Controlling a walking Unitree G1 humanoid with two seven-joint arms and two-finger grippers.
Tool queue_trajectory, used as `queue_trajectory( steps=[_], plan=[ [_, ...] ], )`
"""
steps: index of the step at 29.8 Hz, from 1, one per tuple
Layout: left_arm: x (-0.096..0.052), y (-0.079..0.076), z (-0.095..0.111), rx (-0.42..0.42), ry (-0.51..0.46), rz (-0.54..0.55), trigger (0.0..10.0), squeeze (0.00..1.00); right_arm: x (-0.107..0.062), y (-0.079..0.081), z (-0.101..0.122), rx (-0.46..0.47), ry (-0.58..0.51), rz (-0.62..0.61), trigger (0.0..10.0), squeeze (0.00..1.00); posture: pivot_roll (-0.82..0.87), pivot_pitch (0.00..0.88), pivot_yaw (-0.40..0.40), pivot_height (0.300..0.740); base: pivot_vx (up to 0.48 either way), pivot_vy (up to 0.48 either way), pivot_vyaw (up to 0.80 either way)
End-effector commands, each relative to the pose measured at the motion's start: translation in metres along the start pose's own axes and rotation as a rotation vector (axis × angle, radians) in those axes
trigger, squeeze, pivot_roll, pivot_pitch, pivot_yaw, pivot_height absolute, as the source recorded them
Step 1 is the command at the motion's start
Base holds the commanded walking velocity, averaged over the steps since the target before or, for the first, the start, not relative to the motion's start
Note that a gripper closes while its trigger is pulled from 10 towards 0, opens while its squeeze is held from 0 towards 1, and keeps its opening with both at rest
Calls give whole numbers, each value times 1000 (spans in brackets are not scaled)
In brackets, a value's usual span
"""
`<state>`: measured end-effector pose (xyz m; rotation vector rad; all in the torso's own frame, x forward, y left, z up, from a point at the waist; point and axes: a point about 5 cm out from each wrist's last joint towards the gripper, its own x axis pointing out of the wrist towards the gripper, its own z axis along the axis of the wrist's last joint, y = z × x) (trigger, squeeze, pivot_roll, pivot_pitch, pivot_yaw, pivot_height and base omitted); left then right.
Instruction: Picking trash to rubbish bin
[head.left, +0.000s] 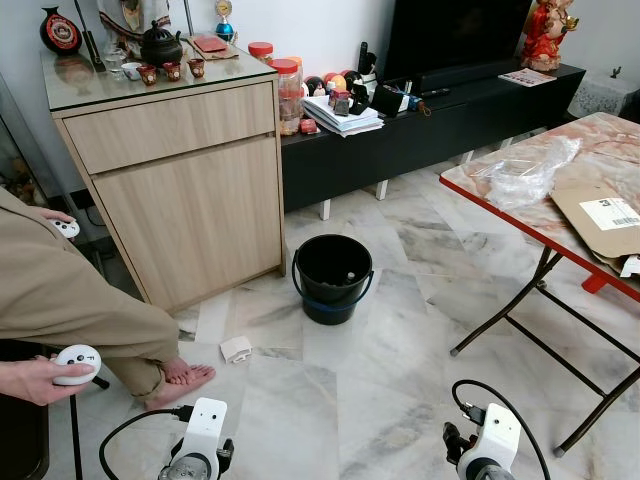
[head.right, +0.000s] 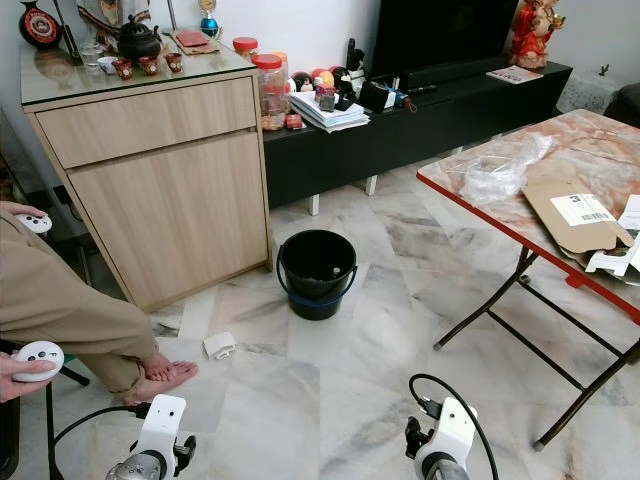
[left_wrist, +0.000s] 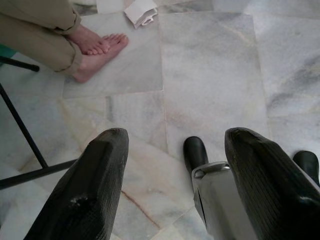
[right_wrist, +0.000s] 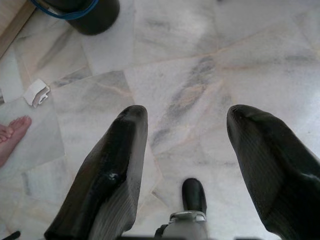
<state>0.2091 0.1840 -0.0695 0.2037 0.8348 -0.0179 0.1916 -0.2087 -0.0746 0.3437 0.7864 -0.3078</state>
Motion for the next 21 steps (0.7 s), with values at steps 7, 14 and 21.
queue_trajectory(
  steps=[7,14,21],
  plan=[
    [0,2,-1,16,20,15,10000,0,0,0,-2,9,16,-13,10000,0,191,0,-49,740,0,0,-762],
    [0,3,-2,13,24,21,10000,0,0,1,-2,1,20,-14,10000,0,198,0,-50,740,0,0,-752],
    [0,2,-3,18,28,19,10000,0,0,-2,0,-11,17,-24,10000,0,198,0,-57,740,0,0,-749]
  ],
)
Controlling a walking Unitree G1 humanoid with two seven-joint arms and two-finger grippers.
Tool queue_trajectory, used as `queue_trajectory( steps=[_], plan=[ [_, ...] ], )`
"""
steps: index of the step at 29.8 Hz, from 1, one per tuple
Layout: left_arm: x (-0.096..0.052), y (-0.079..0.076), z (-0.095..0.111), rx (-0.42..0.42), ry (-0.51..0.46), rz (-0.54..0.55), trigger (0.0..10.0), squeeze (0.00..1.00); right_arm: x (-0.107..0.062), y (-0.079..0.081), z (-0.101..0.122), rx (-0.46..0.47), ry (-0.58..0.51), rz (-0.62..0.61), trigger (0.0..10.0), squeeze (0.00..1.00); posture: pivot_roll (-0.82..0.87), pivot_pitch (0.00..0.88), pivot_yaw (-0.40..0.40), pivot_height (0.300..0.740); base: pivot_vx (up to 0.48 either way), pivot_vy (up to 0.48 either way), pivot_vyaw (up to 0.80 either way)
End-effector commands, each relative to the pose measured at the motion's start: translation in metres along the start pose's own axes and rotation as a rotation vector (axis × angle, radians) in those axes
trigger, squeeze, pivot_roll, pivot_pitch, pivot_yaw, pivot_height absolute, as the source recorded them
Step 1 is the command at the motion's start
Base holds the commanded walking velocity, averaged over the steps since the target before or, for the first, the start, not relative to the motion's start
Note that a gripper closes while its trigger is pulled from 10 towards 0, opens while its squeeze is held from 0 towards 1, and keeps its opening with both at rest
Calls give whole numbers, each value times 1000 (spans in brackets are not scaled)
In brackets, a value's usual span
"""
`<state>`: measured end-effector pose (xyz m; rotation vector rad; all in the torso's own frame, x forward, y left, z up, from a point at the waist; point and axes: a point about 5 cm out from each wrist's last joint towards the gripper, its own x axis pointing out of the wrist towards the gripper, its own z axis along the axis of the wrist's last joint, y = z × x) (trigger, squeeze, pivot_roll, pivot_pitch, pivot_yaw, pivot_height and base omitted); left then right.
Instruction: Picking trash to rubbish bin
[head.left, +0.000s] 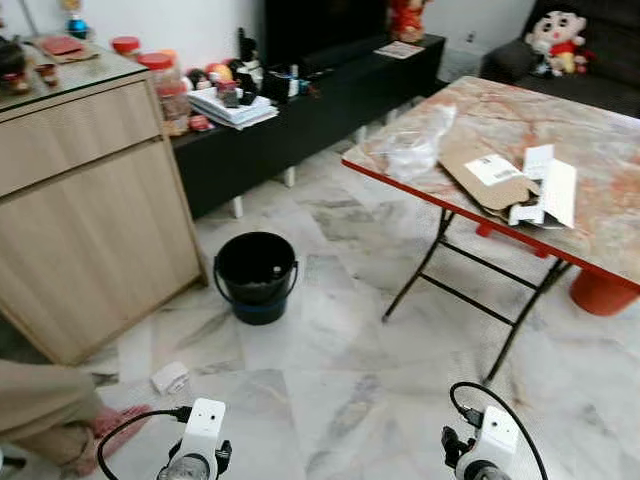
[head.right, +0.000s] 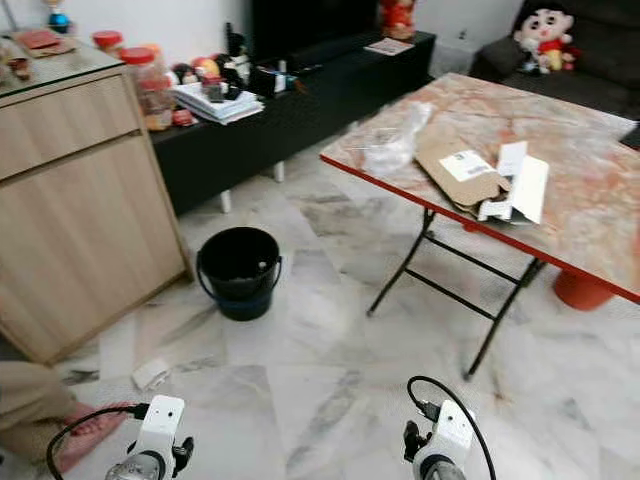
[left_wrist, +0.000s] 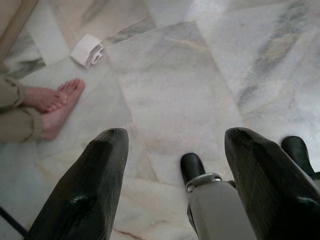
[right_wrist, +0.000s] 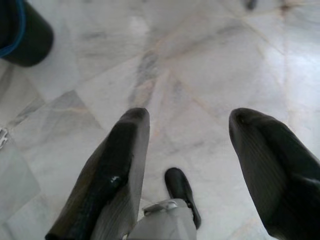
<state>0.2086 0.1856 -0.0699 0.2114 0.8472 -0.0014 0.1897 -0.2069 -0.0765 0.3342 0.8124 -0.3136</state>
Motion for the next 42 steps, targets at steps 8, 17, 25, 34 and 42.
queue_trajectory(
  steps=[8,17,25,34,42],
  plan=[
    [-1,1,-6,20,20,4,10000,0,0,-4,3,-6,-4,-16,10000,0,204,0,-60,740,0,0,-749],
    [-2,2,-10,21,28,8,10000,0,0,-5,4,-16,-5,-14,10000,0,205,0,-67,740,0,0,-749],
    [-2,0,-10,18,28,7,10000,0,1,-6,5,-29,-3,-13,10000,0,210,0,-77,740,0,0,-748],
    [-2,1,-10,57,28,16,10000,0,1,-6,7,-36,-6,-11,10000,0,213,0,-84,740,0,-142,-745],
    [-2,1,-12,50,37,18,10000,0,1,-7,6,-41,-1,-12,10000,0,215,0,-88,740,0,-240,-744]
  ],
)
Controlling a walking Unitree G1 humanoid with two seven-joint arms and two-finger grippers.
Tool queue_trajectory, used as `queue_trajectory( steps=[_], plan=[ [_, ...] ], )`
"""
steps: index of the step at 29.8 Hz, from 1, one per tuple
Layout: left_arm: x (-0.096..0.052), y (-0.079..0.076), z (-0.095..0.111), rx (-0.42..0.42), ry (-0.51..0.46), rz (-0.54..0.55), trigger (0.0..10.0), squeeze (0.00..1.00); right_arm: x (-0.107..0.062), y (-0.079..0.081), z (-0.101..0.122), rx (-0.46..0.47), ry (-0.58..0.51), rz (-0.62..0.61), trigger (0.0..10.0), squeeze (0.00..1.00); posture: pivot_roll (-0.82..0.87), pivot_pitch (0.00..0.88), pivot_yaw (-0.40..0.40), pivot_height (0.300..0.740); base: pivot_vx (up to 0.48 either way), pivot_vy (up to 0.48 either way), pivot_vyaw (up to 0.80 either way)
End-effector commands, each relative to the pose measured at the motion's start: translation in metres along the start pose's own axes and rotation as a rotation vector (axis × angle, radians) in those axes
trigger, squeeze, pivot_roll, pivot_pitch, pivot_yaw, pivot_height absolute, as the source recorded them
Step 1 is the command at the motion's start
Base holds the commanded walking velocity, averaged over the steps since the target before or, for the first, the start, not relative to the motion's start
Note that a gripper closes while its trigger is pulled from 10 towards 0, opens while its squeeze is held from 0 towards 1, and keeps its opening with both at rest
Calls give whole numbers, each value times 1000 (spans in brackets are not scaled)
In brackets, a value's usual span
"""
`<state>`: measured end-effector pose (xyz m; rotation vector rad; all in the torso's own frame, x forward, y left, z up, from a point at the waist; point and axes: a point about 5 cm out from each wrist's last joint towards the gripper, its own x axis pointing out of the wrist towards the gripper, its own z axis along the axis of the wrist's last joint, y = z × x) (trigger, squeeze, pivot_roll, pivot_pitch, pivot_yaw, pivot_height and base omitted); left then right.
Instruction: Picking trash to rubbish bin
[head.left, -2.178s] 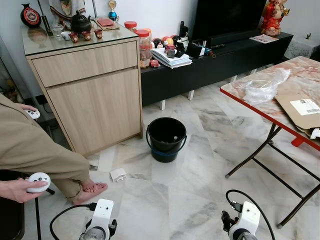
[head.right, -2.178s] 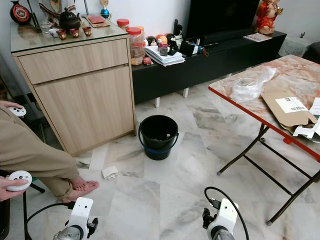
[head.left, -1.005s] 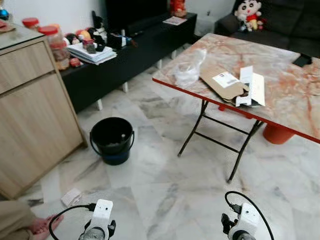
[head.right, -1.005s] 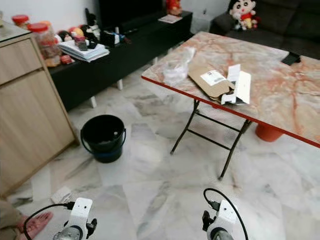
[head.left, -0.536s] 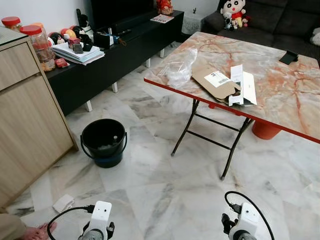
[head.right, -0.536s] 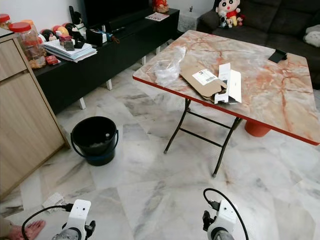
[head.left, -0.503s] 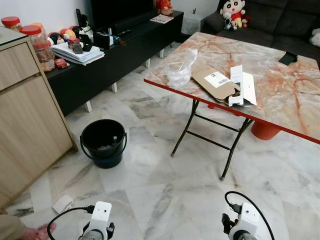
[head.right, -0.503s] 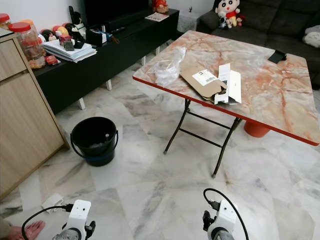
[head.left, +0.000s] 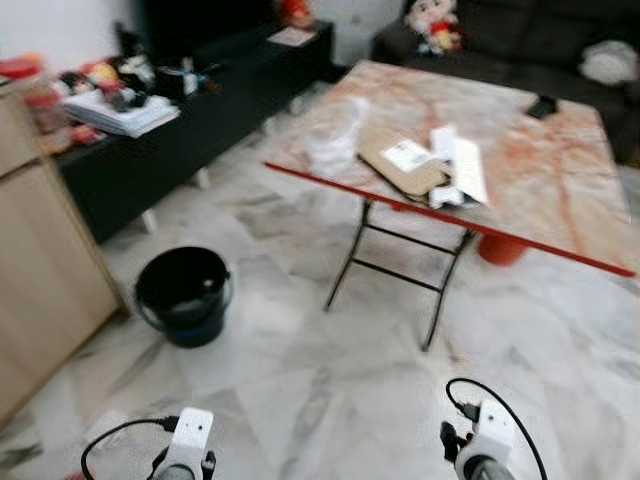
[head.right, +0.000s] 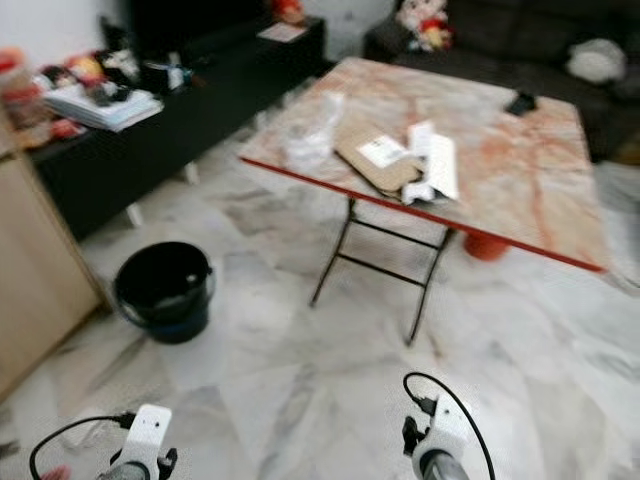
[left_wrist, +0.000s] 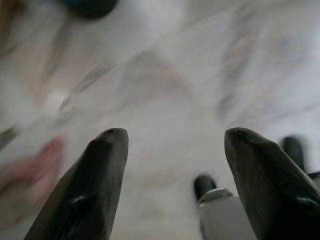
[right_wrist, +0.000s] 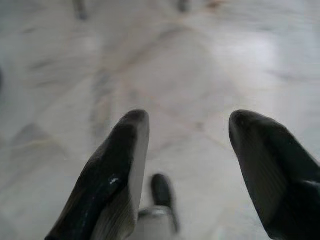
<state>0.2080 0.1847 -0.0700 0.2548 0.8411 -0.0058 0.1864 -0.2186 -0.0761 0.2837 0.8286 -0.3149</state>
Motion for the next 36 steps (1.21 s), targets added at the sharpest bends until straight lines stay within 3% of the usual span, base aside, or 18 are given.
queue_trajectory(
  steps=[1,27,36],
  plan=[
    [-2,1,-11,11,43,2,10000,0,1,4,3,4,-7,11,10000,0,215,0,-88,740,0,0,-744],
    [-2,0,-11,2,41,-2,10000,0,2,6,6,2,-14,22,10000,0,230,0,-97,740,0,0,-744],
    [-1,7,-9,12,36,6,10000,0,2,11,5,33,-25,22,10000,0,231,0,-78,740,0,0,0]
  ],
)
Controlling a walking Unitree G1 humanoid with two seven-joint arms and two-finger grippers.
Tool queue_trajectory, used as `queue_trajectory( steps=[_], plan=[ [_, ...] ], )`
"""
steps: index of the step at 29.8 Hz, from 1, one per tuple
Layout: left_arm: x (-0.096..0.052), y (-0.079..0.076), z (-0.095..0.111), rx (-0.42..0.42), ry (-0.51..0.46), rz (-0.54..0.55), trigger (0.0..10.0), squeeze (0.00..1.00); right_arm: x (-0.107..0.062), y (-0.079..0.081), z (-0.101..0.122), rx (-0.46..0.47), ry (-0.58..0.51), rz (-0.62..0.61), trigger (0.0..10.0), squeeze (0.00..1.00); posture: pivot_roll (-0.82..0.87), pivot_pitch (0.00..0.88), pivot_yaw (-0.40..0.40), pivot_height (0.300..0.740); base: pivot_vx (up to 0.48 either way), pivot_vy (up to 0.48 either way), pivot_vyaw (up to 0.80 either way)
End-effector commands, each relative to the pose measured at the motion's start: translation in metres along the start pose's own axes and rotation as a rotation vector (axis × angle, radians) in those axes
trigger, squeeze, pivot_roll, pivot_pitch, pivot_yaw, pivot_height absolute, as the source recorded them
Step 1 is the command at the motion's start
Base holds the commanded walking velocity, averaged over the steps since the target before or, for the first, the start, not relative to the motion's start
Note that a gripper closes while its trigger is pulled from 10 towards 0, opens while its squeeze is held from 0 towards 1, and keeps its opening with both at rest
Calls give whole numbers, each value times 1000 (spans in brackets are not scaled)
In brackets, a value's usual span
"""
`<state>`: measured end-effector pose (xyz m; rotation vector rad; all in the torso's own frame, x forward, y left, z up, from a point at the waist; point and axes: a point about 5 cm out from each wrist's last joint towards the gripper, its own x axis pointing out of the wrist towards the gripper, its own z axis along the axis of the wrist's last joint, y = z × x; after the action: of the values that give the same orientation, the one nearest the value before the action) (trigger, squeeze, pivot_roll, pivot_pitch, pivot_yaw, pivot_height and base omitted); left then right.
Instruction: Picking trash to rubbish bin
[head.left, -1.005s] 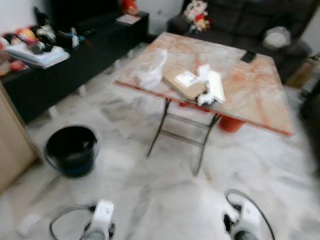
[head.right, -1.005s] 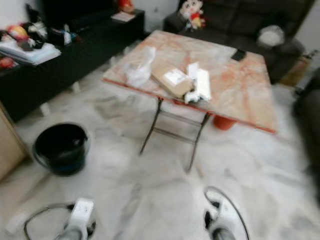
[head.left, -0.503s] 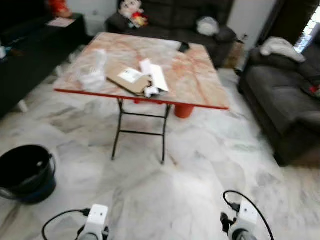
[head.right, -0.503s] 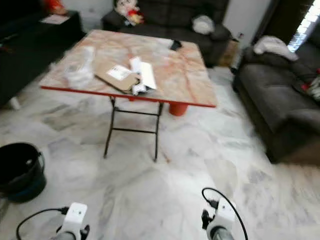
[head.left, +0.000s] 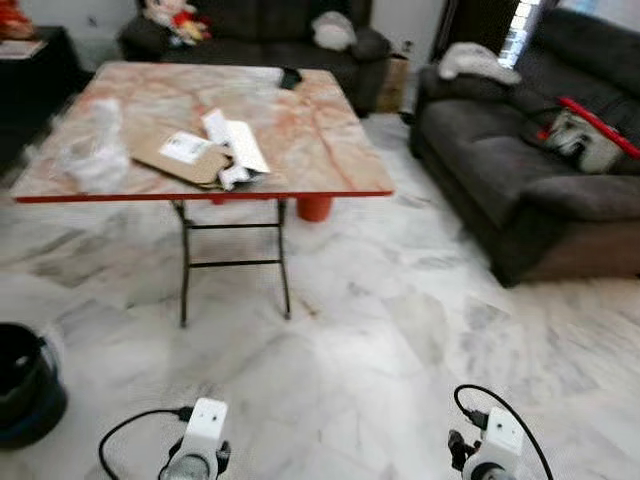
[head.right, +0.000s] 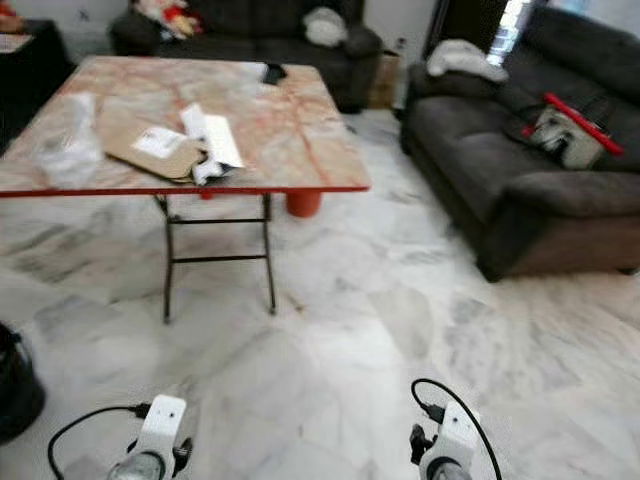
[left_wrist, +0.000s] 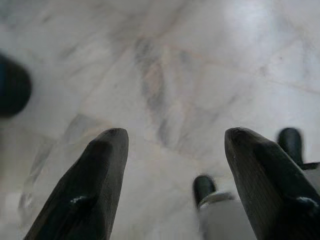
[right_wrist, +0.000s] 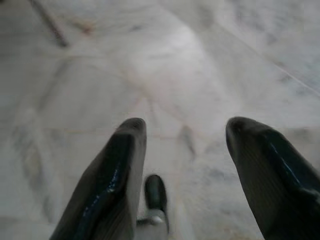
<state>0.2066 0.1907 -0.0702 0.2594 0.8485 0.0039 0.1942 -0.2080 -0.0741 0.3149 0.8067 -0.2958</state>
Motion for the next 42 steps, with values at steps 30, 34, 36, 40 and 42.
queue_trajectory(
  steps=[30,34,36,40,42],
  plan=[
    [-29,-6,208,35,-887,62,10000,0,-21,116,182,-110,-764,403,10000,0,205,0,-63,740,0,0,0],
    [-42,-6,230,43,-1011,74,10000,0,-34,136,200,-105,-860,468,10000,0,206,0,-69,740,0,0,0],
    [-51,-1,243,32,-1076,101,10000,0,-43,146,213,-102,-920,505,10000,0,201,0,-73,740,0,0,0],
    [-59,4,256,0,-1134,127,10000,0,-53,156,224,-117,-975,543,10000,0,196,0,-77,740,0,0,0],
    [-61,4,258,-6,-1145,131,10000,0,-54,156,226,-113,-982,546,10000,0,195,0,-82,740,0,0,0]
  ],
)
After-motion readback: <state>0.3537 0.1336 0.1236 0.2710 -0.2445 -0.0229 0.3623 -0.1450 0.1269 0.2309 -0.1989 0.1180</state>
